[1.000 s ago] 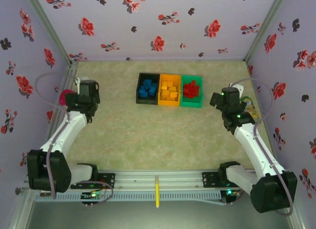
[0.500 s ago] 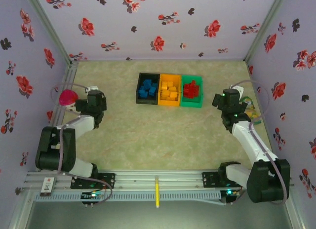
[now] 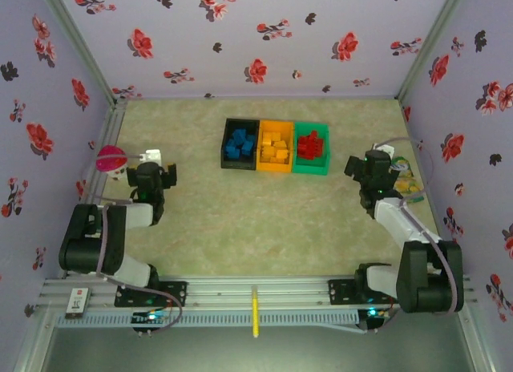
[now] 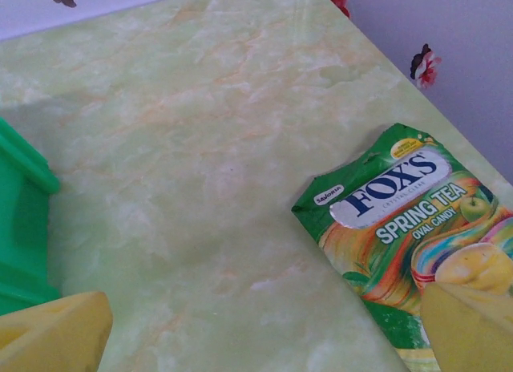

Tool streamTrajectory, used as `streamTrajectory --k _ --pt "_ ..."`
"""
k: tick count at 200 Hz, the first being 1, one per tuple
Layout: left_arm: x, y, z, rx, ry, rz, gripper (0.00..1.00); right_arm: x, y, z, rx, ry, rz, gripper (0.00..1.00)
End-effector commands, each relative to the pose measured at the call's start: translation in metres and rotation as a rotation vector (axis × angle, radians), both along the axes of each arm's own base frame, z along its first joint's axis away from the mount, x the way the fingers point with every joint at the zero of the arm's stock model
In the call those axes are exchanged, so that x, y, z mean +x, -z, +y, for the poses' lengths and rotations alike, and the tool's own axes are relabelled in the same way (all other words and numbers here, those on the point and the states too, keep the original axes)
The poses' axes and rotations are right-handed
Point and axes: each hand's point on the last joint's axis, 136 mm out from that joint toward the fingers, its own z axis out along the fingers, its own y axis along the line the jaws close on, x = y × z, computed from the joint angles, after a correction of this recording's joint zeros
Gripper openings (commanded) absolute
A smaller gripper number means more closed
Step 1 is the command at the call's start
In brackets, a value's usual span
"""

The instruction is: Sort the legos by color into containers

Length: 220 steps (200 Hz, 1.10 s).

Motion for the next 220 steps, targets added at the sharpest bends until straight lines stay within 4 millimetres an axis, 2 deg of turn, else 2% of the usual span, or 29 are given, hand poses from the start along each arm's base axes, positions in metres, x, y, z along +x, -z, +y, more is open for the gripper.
streamTrajectory --k 1,17,62,84,106,114,120,133,143,220 --pt "0.004 -0.011 0.004 -0.065 0.017 -0.145 1.00 0.007 0.004 -0.001 -0.008 -0.027 -0.036 0.99" --pt "0.005 -0.008 -0.002 -0.083 0.066 -0.124 1.00 0.011 0.010 0.000 0.015 -0.042 -0.063 0.99" --pt "0.008 -0.006 0.000 -0.091 0.054 -0.095 1.00 0.026 0.016 0.003 0.027 -0.095 -0.150 0.99" --pt "0.008 -0.006 0.000 -0.090 0.053 -0.093 1.00 0.030 0.011 0.014 0.034 -0.168 -0.224 0.99" --pt "0.008 -0.006 0.001 -0.090 0.052 -0.094 1.00 0.033 0.024 0.022 0.052 -0.234 -0.253 0.99" --pt "0.009 -0.006 0.001 -0.090 0.052 -0.095 1.00 0.038 0.036 0.035 0.062 -0.314 -0.235 0.99" --pt "0.008 -0.005 0.001 -0.090 0.052 -0.090 1.00 0.039 0.036 0.044 0.064 -0.371 -0.263 0.99" --pt "0.009 -0.006 0.001 -0.091 0.050 -0.088 1.00 0.033 0.036 0.044 0.067 -0.378 -0.268 0.99" --pt "0.009 -0.005 0.001 -0.091 0.051 -0.087 1.00 0.037 0.038 0.047 0.077 -0.395 -0.238 0.99" --pt "0.009 -0.005 0.001 -0.091 0.050 -0.087 1.00 0.036 0.037 0.046 0.071 -0.390 -0.249 0.99"
